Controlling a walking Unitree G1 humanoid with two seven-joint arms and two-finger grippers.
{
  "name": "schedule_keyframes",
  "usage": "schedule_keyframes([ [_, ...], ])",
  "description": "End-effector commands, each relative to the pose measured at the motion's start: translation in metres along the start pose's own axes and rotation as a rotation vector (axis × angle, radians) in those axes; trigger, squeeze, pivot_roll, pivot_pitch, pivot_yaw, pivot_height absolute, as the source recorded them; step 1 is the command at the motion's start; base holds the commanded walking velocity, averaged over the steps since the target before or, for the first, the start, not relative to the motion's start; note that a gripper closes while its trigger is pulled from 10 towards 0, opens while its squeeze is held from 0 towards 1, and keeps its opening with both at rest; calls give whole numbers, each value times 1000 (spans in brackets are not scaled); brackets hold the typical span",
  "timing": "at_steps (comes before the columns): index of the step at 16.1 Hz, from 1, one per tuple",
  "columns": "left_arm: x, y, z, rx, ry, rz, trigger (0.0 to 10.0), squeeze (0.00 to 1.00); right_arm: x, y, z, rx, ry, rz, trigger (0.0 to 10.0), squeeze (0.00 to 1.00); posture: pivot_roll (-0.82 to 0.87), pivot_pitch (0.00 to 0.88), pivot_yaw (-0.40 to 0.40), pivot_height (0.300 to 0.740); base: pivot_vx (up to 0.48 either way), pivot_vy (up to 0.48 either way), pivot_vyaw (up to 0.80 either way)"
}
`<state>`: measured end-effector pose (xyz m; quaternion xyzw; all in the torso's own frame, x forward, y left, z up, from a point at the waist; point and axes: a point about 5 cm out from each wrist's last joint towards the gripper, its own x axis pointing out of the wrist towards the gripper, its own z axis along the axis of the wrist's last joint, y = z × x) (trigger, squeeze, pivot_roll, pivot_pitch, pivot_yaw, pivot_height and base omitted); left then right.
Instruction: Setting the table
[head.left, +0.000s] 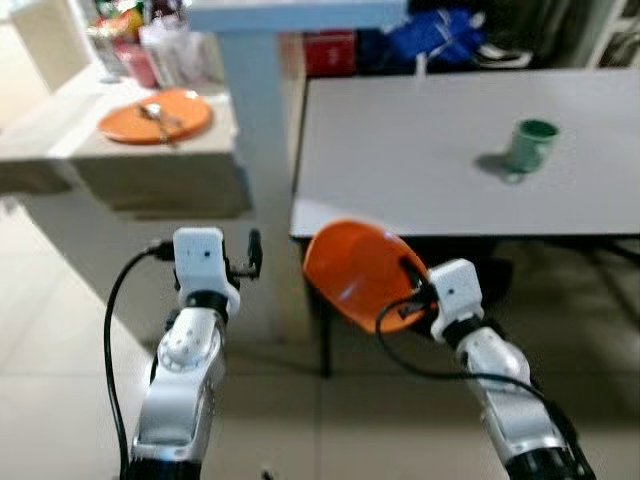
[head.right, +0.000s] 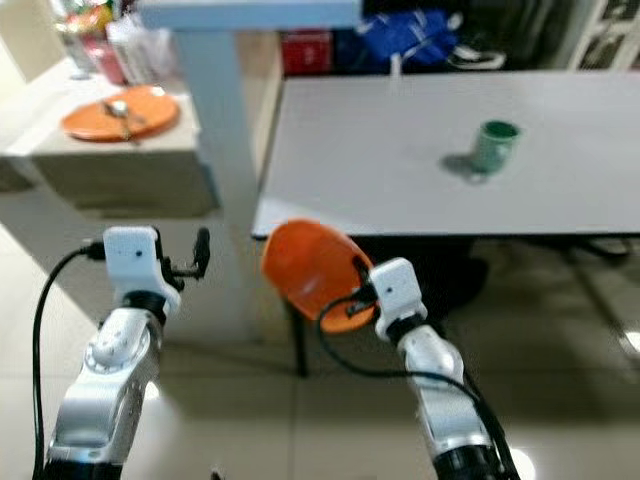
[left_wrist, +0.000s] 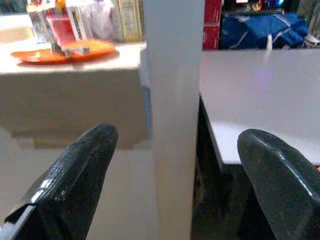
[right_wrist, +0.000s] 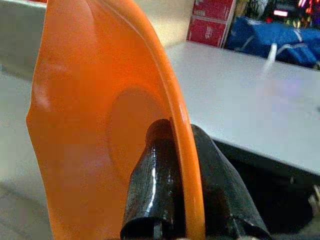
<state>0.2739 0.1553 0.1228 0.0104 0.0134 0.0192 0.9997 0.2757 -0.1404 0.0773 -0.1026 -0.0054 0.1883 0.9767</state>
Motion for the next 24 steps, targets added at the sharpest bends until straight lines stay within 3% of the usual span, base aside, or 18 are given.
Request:
schedule_keyframes([
  [1, 2, 4, 0, 15, 1, 10, 10000, 1000, 5, 3, 12, -5, -55, 17, 0, 86, -168, 0, 99, 740, 0, -446, 0],
  [19, 9, 7, 0, 20, 0, 1, 10000, 1000, 14, 7, 17, -3, -77, 41, 0, 90, -165, 0, 98, 740, 0, -438, 0],
  [24, 12, 1, -2, 22, 19, -41, 10000, 1000, 16, 5, 19, -12, -86, 46, 0, 90, -171, 0, 94, 740, 114, -326, 0],
])
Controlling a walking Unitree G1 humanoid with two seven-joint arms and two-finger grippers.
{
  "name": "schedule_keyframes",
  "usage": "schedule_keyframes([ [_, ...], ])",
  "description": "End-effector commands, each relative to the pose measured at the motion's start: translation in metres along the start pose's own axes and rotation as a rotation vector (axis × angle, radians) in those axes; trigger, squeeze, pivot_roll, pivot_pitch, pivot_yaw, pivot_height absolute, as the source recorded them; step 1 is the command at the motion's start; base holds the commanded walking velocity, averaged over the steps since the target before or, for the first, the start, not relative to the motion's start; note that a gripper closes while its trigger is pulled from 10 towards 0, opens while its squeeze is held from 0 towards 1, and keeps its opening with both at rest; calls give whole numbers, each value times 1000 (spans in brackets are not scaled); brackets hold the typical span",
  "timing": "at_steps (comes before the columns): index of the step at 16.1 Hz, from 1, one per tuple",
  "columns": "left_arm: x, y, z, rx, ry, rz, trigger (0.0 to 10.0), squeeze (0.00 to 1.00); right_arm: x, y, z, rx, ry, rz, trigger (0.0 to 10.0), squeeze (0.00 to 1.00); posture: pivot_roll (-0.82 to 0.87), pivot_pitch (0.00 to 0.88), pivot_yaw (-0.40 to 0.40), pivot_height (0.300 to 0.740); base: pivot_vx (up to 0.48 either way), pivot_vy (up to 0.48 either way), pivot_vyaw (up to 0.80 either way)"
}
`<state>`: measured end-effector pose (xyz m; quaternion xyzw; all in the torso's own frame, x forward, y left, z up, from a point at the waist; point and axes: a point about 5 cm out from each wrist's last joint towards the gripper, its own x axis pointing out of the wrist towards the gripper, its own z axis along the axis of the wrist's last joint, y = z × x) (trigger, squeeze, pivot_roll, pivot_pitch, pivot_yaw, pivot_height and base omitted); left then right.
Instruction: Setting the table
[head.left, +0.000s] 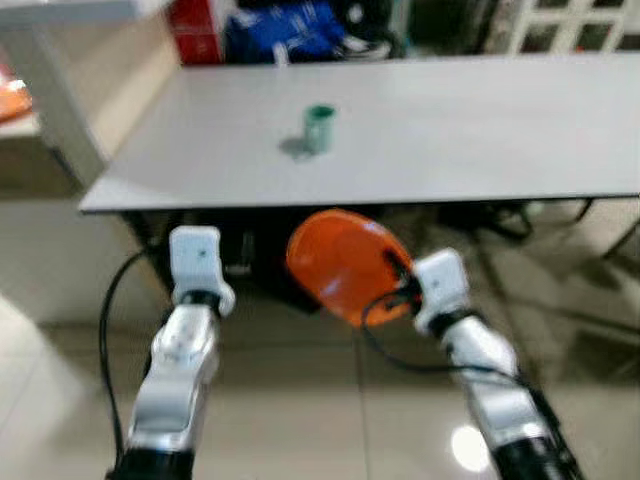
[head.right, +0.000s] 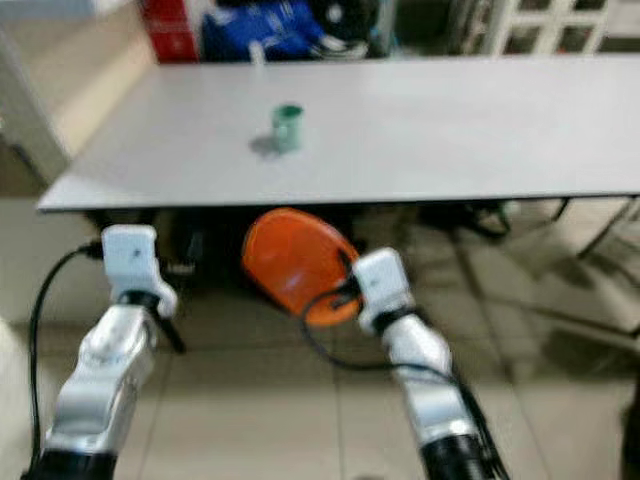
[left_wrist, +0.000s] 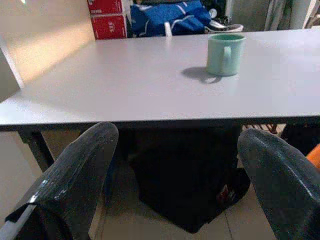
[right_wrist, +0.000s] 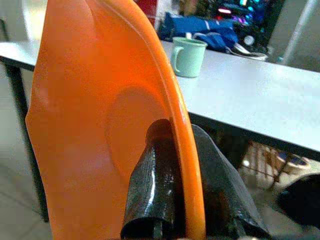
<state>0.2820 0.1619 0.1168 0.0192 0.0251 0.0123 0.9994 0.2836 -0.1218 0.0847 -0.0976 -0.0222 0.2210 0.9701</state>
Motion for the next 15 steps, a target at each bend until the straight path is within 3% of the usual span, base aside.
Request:
schedule_keyframes([
  [1, 3, -5, 3, -3, -5, -31, 10000, 1000, 2, -7, 9, -17, -43, -17, 0, 90, -171, 0, 94, 740, 0, 0, 0],
  [15, 4, -16, 9, -4, -39, -88, 10000, 1000, 3, -10, 9, -18, -36, -43, 0, 90, -182, 0, 96, 740, 0, 0, 0],
])
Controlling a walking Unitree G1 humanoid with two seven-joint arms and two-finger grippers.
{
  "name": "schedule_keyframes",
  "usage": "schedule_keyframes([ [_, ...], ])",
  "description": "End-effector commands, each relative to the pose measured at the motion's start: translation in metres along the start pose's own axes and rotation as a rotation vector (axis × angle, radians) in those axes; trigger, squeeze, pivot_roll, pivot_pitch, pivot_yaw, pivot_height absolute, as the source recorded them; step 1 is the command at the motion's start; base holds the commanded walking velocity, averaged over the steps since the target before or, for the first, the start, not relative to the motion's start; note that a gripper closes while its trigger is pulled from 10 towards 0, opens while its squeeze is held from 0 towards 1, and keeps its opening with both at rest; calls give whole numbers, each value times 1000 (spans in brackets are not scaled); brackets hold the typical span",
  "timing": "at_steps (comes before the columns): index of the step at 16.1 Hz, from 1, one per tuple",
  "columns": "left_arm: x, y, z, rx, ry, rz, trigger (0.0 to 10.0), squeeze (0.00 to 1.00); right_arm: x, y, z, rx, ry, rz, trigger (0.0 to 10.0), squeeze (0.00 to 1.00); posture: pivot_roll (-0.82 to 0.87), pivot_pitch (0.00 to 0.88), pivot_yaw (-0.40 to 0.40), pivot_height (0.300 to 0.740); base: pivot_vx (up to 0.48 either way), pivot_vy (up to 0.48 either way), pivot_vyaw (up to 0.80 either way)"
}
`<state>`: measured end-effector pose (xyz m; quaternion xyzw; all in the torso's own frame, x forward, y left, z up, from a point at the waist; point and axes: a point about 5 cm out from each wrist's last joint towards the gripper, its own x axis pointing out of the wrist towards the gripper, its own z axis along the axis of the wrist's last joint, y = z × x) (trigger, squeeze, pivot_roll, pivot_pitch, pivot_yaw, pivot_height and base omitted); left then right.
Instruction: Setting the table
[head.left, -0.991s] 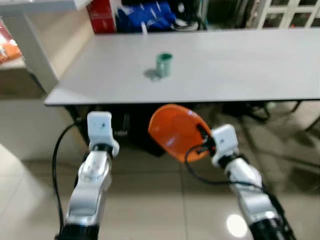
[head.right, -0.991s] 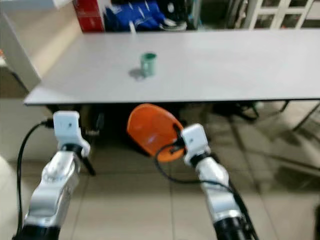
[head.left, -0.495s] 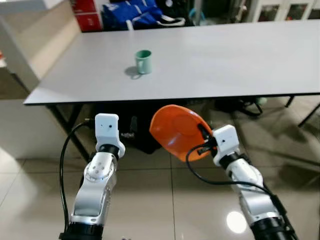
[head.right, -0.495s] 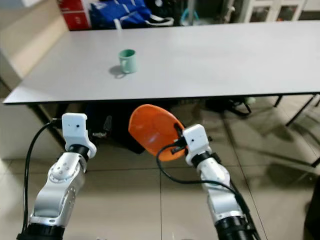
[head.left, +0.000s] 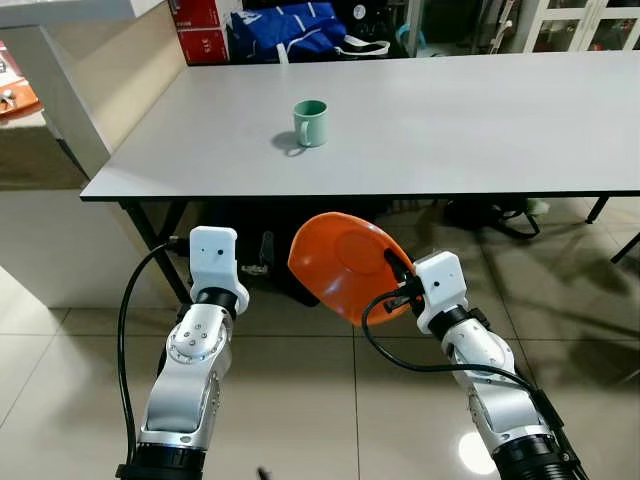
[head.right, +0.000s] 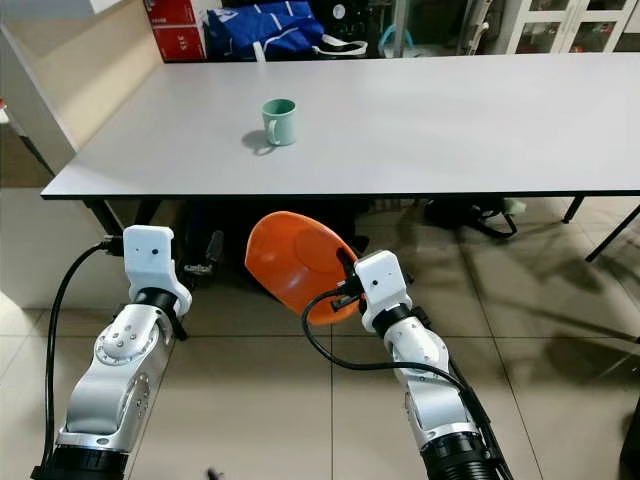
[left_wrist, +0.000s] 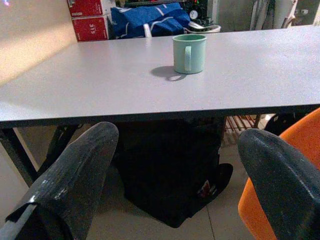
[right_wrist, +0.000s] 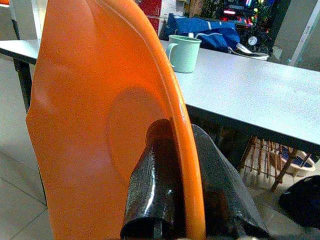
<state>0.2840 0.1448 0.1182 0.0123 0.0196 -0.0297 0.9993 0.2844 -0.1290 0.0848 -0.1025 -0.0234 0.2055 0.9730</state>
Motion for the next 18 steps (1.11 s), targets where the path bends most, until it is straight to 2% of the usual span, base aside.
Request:
schedule_keyframes([
  [1, 3, 1, 7, 10, -29, -5, 10000, 1000, 6, -3, 10, -8, -39, -11, 0, 86, -182, 0, 97, 740, 461, 0, 0],
  [18, 8, -3, 11, 43, -36, -38, 10000, 1000, 7, 4, 11, -10, -58, 3, 0, 90, -188, 0, 111, 740, 467, 0, 0],
])
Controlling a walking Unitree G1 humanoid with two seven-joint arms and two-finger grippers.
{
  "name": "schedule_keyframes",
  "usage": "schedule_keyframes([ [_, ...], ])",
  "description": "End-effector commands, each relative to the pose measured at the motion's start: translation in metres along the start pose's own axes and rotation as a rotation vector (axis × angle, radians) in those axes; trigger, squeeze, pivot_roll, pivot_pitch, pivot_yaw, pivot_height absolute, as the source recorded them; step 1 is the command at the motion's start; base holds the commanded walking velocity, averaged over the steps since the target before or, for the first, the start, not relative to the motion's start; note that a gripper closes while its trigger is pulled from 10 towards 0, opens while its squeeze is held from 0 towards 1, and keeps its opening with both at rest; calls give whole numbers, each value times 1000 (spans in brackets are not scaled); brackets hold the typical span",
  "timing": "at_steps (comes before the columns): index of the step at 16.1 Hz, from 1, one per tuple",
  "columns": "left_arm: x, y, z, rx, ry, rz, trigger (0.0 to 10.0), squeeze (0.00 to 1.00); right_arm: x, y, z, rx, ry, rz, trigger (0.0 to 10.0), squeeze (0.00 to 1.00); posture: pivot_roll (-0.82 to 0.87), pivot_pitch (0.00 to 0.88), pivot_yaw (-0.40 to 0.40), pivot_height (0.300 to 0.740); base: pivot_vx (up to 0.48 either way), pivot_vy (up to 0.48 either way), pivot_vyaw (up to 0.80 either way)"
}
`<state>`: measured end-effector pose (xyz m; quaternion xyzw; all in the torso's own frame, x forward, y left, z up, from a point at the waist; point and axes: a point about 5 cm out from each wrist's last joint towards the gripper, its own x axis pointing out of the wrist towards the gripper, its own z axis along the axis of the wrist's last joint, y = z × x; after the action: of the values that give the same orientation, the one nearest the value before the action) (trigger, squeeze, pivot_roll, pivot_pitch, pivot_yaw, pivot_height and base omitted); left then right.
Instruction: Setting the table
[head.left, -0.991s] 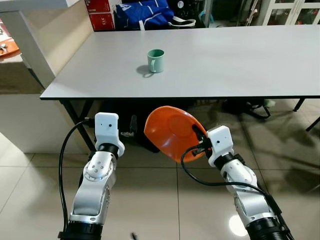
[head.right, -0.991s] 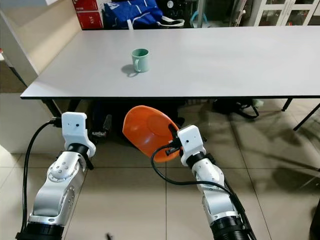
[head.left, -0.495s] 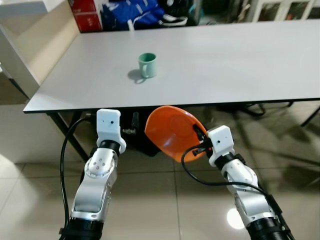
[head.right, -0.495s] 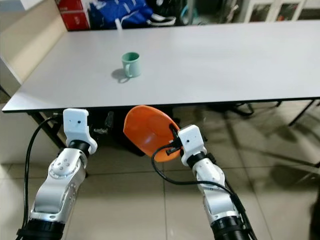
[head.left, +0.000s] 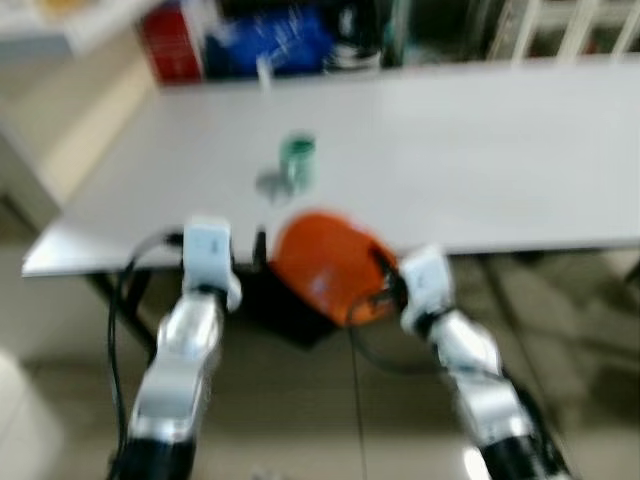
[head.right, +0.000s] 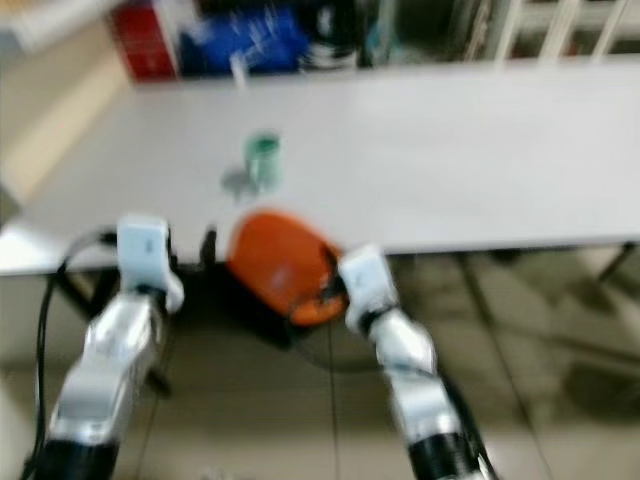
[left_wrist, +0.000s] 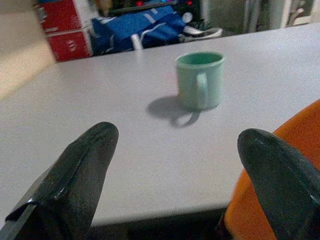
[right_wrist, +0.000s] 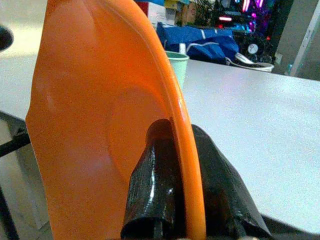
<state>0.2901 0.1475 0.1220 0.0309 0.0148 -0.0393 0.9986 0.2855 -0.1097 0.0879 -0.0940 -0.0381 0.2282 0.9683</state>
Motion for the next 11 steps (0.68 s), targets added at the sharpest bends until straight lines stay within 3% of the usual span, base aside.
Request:
schedule_keyframes([
  [1, 3, -7, 8, -1, -31, -24, 10000, 1000, -2, -13, 4, -21, -21, -39, 0, 90, -188, 0, 111, 740, 480, 0, 0],
  [3, 3, -10, 10, -10, -38, -40, 10000, 1000, -3, -12, 4, -20, -21, -40, 0, 90, -188, 0, 111, 740, 480, 0, 0],
  [6, 3, -10, 12, -11, -46, -41, 10000, 1000, -3, -12, 4, -20, -22, -42, 0, 94, -192, 0, 115, 740, 0, 0, 0],
  [11, 3, -10, 12, -19, -51, -37, 10000, 1000, -2, -11, 10, -1, -52, -40, 0, 90, -194, 0, 118, 740, 466, 0, 0],
])
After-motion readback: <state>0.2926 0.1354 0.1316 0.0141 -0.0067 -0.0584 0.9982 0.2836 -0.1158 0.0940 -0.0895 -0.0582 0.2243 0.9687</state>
